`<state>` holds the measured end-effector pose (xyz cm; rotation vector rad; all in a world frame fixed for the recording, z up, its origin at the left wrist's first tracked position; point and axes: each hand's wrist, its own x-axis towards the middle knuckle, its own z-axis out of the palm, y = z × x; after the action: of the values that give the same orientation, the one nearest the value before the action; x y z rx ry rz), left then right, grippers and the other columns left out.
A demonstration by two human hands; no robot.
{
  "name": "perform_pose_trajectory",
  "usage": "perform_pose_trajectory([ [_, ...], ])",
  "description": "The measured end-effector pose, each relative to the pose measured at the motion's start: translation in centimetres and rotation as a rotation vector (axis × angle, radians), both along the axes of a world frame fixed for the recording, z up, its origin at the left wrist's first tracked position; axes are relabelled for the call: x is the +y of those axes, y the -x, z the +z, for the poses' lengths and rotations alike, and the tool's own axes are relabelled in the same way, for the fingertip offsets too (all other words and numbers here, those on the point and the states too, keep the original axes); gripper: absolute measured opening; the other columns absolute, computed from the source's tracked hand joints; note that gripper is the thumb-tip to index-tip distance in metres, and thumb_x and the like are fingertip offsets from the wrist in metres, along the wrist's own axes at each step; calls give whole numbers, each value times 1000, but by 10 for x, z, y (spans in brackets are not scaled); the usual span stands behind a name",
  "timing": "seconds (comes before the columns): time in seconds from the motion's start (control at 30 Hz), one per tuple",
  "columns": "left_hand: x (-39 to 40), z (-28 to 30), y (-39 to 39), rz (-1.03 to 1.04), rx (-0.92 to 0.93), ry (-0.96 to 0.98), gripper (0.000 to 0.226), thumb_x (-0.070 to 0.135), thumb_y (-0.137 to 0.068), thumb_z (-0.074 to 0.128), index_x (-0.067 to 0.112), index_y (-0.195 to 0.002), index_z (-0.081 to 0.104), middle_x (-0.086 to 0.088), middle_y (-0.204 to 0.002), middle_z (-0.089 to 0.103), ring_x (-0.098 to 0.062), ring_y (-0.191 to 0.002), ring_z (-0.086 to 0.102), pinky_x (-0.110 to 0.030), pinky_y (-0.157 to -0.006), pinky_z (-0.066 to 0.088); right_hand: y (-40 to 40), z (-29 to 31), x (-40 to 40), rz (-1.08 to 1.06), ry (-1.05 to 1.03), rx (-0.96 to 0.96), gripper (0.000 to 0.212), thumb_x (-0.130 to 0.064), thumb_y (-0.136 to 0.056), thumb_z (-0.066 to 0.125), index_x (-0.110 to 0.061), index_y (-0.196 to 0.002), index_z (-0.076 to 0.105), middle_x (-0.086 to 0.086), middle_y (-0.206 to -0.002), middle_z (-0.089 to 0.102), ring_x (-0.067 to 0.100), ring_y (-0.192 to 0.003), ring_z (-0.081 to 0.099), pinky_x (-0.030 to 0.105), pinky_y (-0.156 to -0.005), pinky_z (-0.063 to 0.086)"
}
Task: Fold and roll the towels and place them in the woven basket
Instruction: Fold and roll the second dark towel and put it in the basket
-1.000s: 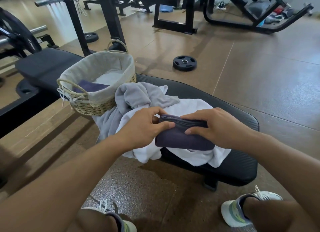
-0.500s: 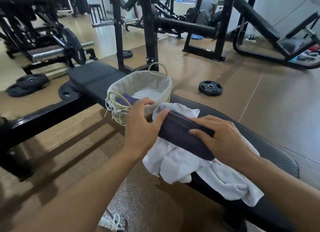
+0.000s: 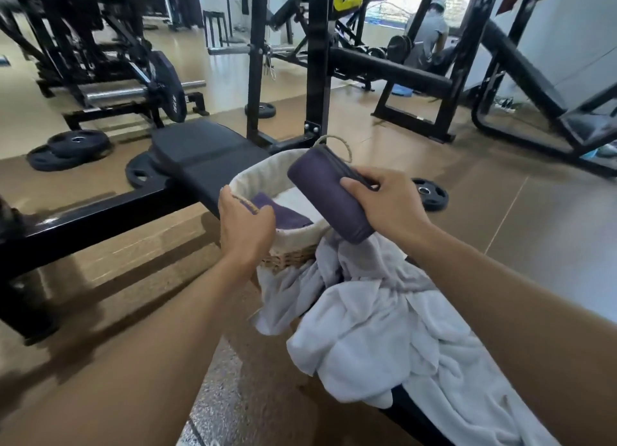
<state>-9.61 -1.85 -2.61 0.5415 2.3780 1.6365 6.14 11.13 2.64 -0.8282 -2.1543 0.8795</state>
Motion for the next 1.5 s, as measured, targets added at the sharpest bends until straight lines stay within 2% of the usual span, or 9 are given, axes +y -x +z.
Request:
perform_pose_trajectory([
  [0.17,5,3,-1,-76,9,69,72,4,-85,49,10,-152,23,-11,-151,38,-30,-131,46,-41,-102,44,34,6,30,-8,-57,-123,19,-30,-98,62,-21,-104,78,2,-93,75,19,-83,65,30,-67,44],
  [0.27,3,6,-3,-114,40,88,71,4,-89,48,8,-154,21,-9,-159,31,-27,-142,35,-31,-102,32,57,-1,51,-42,-98,-370,27,-29,-100,61,-13,-117,74,6,-102,71,15,-79,58,17,-65,38],
  [0.4,-3,2,-1,-144,25,127,87,18,-92,55,12,-160,1,-5,-168,13,-23,-153,17,-41,-122,23,81,-27,65,-86,-91,-682,38,-39,-99,59,-14,-126,68,9,-122,70,29,-111,65,34,-95,52],
  [0.73,-4,-5,2,-183,28,134,106,18,-84,64,19,-159,-12,-2,-168,8,-20,-153,15,-44,-122,26,102,-31,60,194,-188,-1136,33,-28,-99,59,-11,-125,69,13,-124,68,31,-114,63,38,-101,49],
  [0.93,-5,-6,1,-187,48,139,107,19,-84,63,18,-158,-13,-1,-169,5,-19,-154,11,-44,-123,24,106,-8,54,126,-353,-966,39,-27,-104,50,-10,-138,59,10,-135,63,28,-124,58,36,-105,45],
  [1.03,-7,-6,-1,-194,56,143,107,18,-84,63,17,-158,-15,-2,-169,4,-20,-154,10,-44,-123,23,111,-16,37,238,-214,-916,45,-34,-105,50,-11,-143,54,12,-138,60,31,-126,55,37,-104,41],
  [1.3,-9,-7,-1,-207,54,167,115,22,-82,69,19,-157,-17,-5,-168,7,-22,-154,12,-45,-123,24,131,-62,32,244,-178,-1211,87,-56,-103,41,-7,-161,-3,16,-169,7,34,-155,16,46,-125,16],
  [1.4,-9,-6,-2,-194,40,202,112,25,-85,68,16,-158,-17,-5,-169,-3,-26,-155,3,-46,-125,15,125,-53,31,260,-208,-1162,84,-58,-101,44,-10,-162,12,14,-167,22,34,-151,27,44,-122,24],
  [1.5,-9,4,-10,-93,128,182,106,24,-87,65,14,-158,-14,-8,-168,-13,-30,-155,-8,-48,-126,3,110,-33,30,185,-196,-810,67,-51,-97,60,-17,-152,42,11,-152,49,30,-137,48,41,-112,39],
])
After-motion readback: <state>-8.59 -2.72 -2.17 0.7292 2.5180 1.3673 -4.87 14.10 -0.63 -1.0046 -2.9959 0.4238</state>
